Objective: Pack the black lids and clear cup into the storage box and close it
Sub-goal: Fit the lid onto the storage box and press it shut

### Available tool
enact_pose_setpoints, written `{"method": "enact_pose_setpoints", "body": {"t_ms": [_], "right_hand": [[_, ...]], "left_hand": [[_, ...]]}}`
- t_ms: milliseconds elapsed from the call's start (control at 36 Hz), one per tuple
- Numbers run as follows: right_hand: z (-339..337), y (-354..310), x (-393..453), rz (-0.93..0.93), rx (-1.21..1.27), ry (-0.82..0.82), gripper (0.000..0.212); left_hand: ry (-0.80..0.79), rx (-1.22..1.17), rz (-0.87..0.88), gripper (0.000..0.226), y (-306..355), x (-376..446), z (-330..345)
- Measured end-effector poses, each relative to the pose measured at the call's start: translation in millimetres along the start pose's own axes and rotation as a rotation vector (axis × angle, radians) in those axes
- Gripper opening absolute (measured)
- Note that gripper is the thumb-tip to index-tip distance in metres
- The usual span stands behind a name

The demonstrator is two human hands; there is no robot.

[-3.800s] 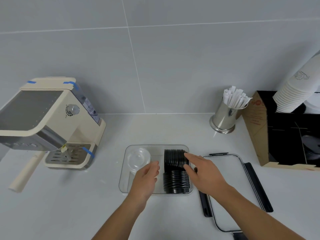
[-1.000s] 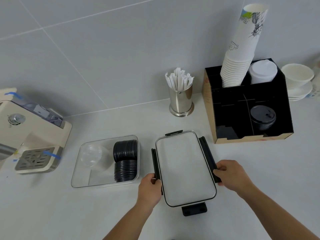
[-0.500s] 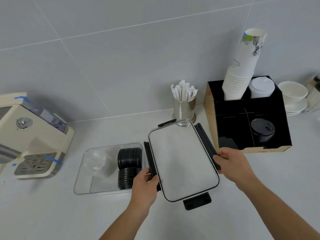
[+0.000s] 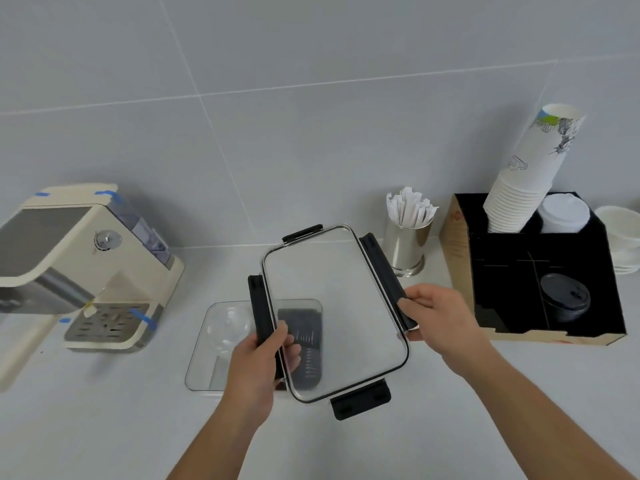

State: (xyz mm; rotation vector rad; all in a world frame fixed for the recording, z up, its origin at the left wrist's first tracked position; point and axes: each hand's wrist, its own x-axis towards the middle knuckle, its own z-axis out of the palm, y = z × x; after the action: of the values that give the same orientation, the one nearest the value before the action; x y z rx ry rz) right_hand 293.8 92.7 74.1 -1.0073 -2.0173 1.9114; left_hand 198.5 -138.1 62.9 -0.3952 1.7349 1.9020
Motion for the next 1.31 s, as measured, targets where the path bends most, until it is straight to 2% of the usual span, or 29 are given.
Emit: {"method": "enact_pose_setpoints", "body": {"t_ms": [278, 389, 528, 639, 722, 917, 1028, 1139, 1306], "right_hand": [[54.5, -41.9, 0.5, -0.073, 0.046, -0.002, 0.013], [65.6, -54.9, -1.7, -0.079, 0.143, 0.005, 0.014], [82.5, -64.8, -11.6, 0.025, 0.344, -0.119, 0.019], [94.9, -63.6, -24.6, 0.116, 0.416, -0.232, 0.04], [101.8, -61.6, -31.4, 0.155, 0.422, -0.263, 0.032], [107.5, -65.4, -33.6, 0.176, 0.397, -0.298, 0.025], [116.2, -74.2, -33.9, 0.148, 0.463, -0.329, 0.045], [122.0, -80.7, -34.9, 0.071, 0.445, -0.282, 0.063], [119.4, -85.6, -35.1, 0.0, 0.339, -0.196, 0.06]], "left_hand": [[-0.043, -0.202, 0.064, 0.014, 34.4, 3.0, -40.8], [-0.065, -0.255, 0.115, 0.01, 44.5, 2.9, -45.8], [-0.064, -0.315, 0.166, 0.014, 55.0, 8.2, -53.5], [-0.044, -0.383, 0.177, 0.014, 62.1, 12.9, -57.5], [-0.039, -0.406, 0.202, 0.009, 67.2, 15.5, -59.1], [-0.034, -0.415, 0.224, 0.005, 74.1, 18.0, -61.1], [-0.049, -0.413, 0.207, 0.006, 73.6, 20.2, -56.3], [-0.076, -0.416, 0.181, 0.009, 75.5, 24.5, -56.1], [-0.17, -0.251, 0.063, 0.021, 76.5, 32.7, -74.2]]}}
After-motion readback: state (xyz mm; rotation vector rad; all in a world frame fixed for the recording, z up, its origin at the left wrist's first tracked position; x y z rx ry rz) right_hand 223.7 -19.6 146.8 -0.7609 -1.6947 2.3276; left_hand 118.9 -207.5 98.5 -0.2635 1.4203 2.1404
